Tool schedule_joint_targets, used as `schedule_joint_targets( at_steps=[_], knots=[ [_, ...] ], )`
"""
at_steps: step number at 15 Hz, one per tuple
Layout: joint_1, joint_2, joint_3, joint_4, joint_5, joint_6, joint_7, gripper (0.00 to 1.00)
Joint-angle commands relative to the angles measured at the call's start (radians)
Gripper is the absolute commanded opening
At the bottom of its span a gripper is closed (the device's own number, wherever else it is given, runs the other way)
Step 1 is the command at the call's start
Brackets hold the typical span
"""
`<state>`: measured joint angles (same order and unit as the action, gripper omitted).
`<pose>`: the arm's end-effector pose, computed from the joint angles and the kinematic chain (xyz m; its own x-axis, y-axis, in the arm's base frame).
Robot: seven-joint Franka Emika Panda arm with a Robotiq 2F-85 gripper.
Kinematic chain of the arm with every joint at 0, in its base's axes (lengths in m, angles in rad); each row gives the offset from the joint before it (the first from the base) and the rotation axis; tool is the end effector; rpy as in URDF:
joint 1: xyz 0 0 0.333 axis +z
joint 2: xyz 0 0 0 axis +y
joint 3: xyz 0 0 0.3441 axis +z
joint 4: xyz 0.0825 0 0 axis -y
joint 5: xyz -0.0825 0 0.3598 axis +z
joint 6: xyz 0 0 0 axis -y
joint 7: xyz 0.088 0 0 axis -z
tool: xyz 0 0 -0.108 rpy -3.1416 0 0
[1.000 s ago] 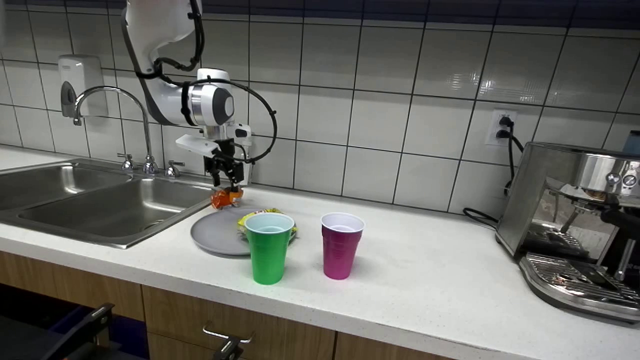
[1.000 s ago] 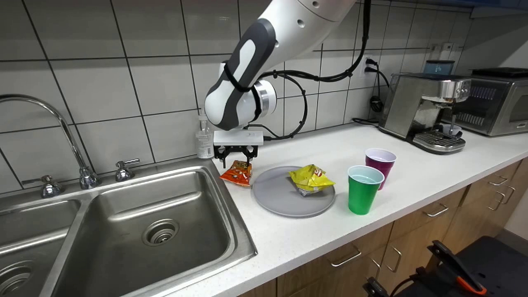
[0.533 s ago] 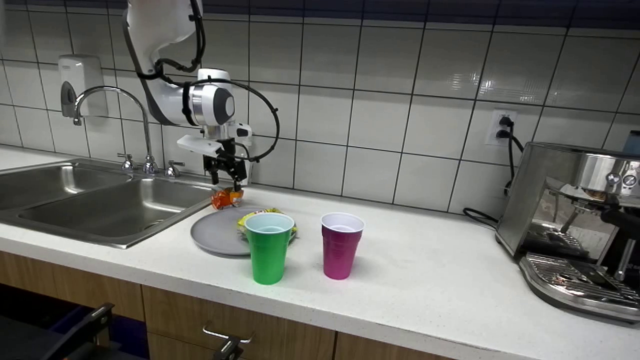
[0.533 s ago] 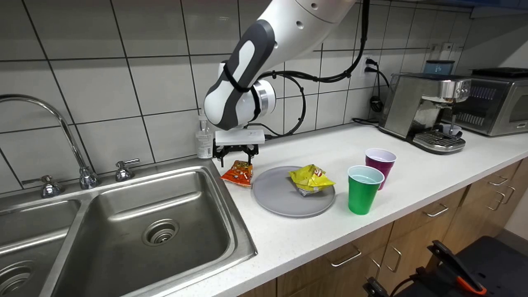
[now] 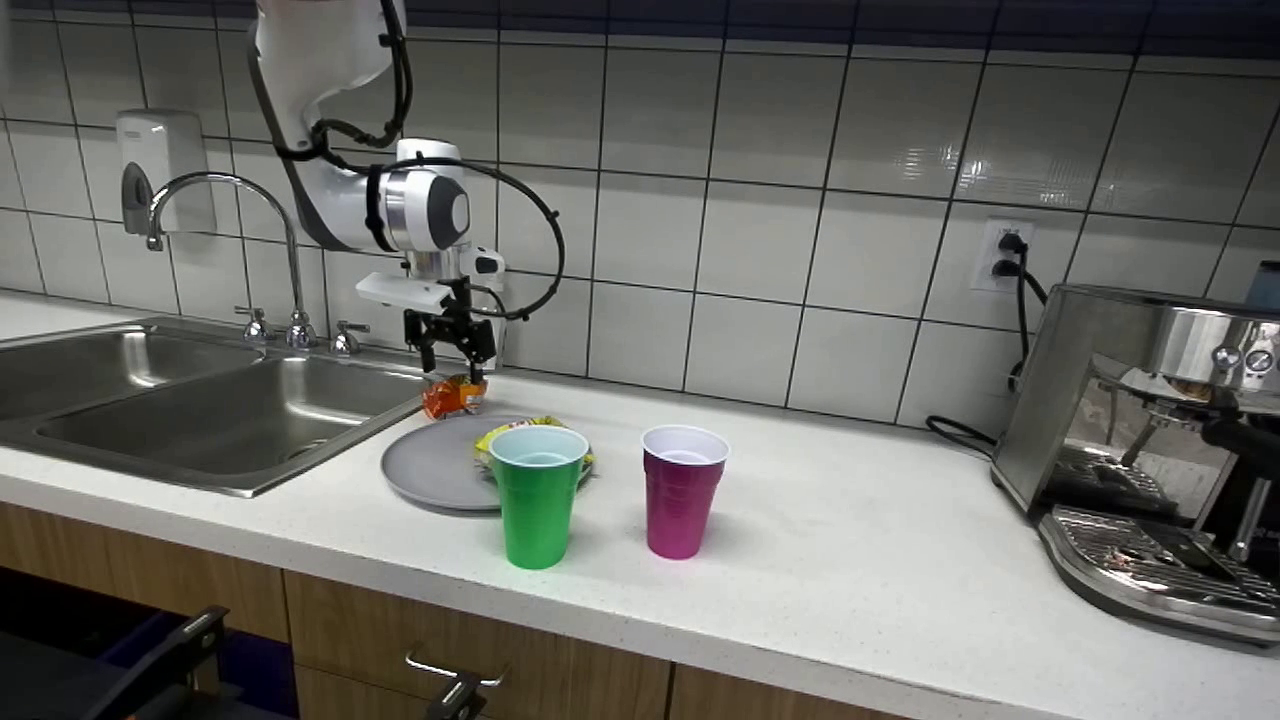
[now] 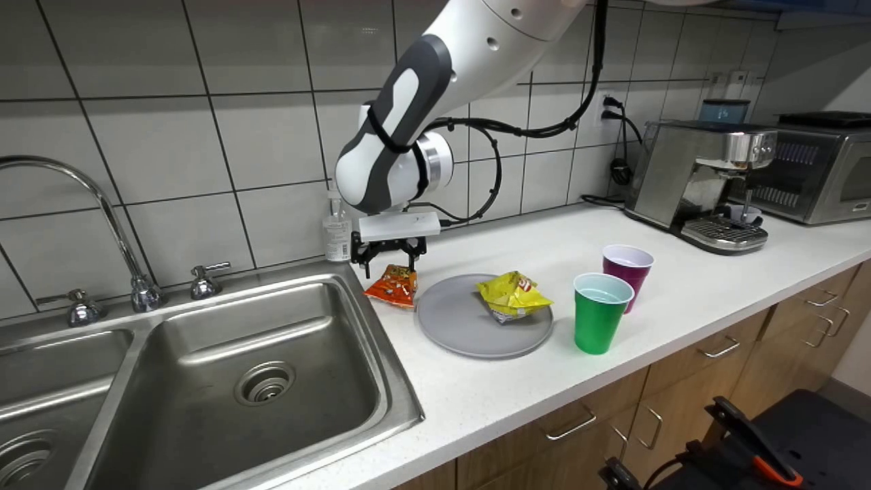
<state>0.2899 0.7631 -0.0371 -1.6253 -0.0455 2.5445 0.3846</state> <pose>0.6837 0.1819 0.2259 0.9829 -0.0831 0.1642 -0.0833 -0.9965 -0.0053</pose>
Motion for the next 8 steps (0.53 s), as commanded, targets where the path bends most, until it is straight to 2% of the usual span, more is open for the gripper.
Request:
schedule_joint_targets(
  at_steps=[1, 2, 8],
  knots=[
    [-0.002, 0.011, 0.001, 0.042, -0.013, -0.060, -0.030, 1.00],
    [-0.001, 0.001, 0.002, 0.006, -0.001, -0.014, -0.011, 1.00],
    [-0.001, 0.002, 0.002, 0.006, -0.001, -0.014, -0.011, 1.00]
  ],
)
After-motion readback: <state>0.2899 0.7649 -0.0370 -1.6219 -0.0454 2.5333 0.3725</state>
